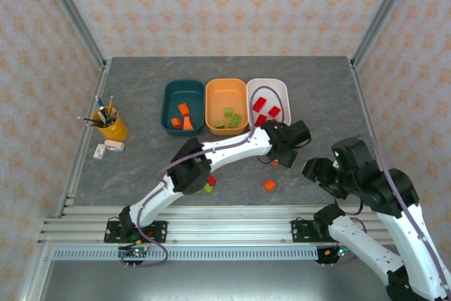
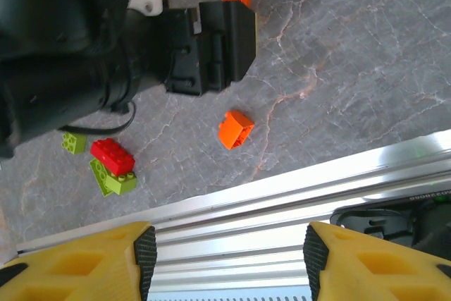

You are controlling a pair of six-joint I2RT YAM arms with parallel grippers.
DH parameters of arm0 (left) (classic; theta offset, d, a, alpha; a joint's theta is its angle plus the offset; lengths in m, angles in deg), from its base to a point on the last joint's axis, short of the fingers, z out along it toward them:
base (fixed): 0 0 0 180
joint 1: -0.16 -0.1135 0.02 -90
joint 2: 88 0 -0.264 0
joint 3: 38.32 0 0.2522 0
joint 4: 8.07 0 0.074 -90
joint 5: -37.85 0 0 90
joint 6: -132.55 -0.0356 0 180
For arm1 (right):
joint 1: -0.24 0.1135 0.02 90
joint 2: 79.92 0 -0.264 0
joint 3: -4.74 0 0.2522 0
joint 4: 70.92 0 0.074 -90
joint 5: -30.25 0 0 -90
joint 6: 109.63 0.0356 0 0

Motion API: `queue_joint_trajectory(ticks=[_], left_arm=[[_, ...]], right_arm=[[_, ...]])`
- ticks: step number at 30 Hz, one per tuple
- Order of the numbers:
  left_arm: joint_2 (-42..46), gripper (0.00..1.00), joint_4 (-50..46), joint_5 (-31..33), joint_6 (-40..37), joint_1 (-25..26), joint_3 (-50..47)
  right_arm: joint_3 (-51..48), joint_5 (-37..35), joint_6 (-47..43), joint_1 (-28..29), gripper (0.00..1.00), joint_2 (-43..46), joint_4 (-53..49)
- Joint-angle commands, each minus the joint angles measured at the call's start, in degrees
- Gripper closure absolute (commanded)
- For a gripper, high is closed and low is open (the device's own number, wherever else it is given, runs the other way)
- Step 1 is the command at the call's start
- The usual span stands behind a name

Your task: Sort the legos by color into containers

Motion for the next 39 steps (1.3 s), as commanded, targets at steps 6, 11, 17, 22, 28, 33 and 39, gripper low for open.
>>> queue_joint_trajectory(ticks=[6, 11, 17, 22, 28, 33, 39], left_arm=[[-5.8, 0.35, -5.3, 1.4, -0.8, -1.7, 6.6], [-6.9, 0.42, -3.6, -1.7, -0.9, -2.1, 6.6], [-8.5, 0.53, -5.1, -4.2, -0.8, -2.1, 8.2], [-9.6, 0.58, -9.0, -2.1, 1.7, -2.3, 9.7], [-9.7, 0.54, -11.8, -2.8, 2.7, -2.6, 9.6], [-10.7, 0.55, -12.2, -4.5, 2.8, -2.9, 9.7], [-10.3, 0.71, -11.4, -5.0, 2.4, -3.3, 9.6]], right_arm=[[-3.0, 0.5, 3.2, 0.1, 0.41, 3.0, -2.9], [-3.6, 0.3, 3.1, 0.1, 0.41, 2.9, -2.4], [-3.8, 0.2, 3.1, 0.1, 0.41, 2.6, -1.4], [-3.7, 0.1, 3.0, 0.1, 0.41, 2.1, -0.9], [-3.4, -0.2, 2.4, 0.1, 0.41, 1.8, -1.3], [-3.4, 0.0, 2.1, 0.1, 0.41, 1.1, -0.4], [-2.8, -0.4, 1.3, 0.1, 0.41, 0.0, -0.2]])
